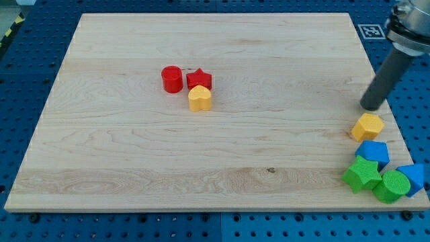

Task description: Move the yellow hexagon to the right of the blue cube

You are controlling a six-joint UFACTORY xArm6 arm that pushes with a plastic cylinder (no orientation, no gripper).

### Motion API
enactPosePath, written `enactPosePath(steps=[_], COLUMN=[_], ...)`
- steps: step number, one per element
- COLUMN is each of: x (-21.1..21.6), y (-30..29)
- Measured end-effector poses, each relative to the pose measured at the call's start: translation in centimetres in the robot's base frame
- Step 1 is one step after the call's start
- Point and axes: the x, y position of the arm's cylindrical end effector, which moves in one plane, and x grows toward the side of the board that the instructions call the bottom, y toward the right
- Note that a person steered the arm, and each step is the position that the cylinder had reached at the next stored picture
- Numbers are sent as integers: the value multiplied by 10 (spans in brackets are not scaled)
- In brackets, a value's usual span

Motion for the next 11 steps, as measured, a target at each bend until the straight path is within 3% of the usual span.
enactPosePath(steps=[2,7,9,11], x=[22,63,48,77], y=[-25,20,43,47])
